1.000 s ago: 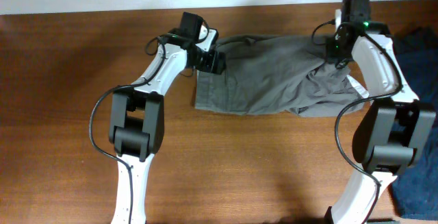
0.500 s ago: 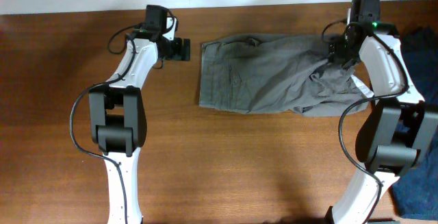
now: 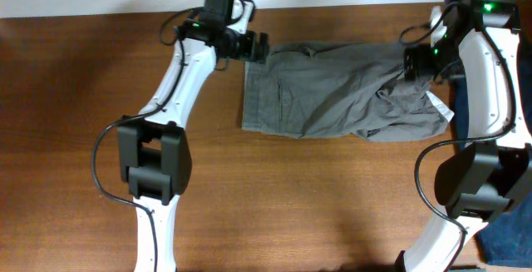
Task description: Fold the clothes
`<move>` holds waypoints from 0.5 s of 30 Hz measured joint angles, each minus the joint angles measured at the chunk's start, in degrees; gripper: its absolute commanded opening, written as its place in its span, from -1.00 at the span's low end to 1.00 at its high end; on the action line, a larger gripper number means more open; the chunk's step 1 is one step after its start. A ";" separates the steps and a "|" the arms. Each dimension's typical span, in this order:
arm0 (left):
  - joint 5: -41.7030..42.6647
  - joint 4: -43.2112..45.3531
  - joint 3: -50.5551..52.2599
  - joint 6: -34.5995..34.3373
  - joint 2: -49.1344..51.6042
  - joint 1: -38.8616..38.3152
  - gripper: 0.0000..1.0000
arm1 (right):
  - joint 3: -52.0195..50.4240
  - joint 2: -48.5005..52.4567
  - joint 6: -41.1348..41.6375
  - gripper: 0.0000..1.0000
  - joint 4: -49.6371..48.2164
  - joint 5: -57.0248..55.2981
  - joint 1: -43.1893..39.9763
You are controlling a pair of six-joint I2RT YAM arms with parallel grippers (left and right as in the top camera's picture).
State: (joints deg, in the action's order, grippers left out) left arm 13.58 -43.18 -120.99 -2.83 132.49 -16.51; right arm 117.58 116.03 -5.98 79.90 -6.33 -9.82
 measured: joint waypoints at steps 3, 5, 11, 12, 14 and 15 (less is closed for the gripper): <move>2.14 -0.20 0.00 0.00 0.22 -1.07 0.99 | -2.16 0.00 -2.80 0.97 2.03 3.26 -0.07; 2.91 -0.15 0.00 -0.02 0.22 -1.03 0.98 | -5.18 0.00 -4.68 0.97 0.57 5.95 -0.35; 3.63 -0.17 0.00 0.00 1.70 -0.39 0.98 | -17.00 0.44 -5.29 0.97 -11.56 10.27 -1.68; 3.63 -0.15 0.00 0.00 2.01 -0.33 0.98 | -18.60 0.52 -4.50 0.97 -13.14 10.62 -1.86; 3.63 -0.22 0.02 0.00 2.32 -0.31 0.98 | -21.81 0.55 -2.82 0.97 -16.26 12.17 -2.19; 3.63 -0.20 0.02 0.00 2.32 -0.31 0.98 | -23.23 0.55 -1.99 0.97 -18.08 13.31 -2.38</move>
State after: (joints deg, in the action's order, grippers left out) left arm 17.21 -43.38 -120.97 -2.83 134.80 -16.82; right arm 94.35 116.57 -7.97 61.82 6.98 -12.21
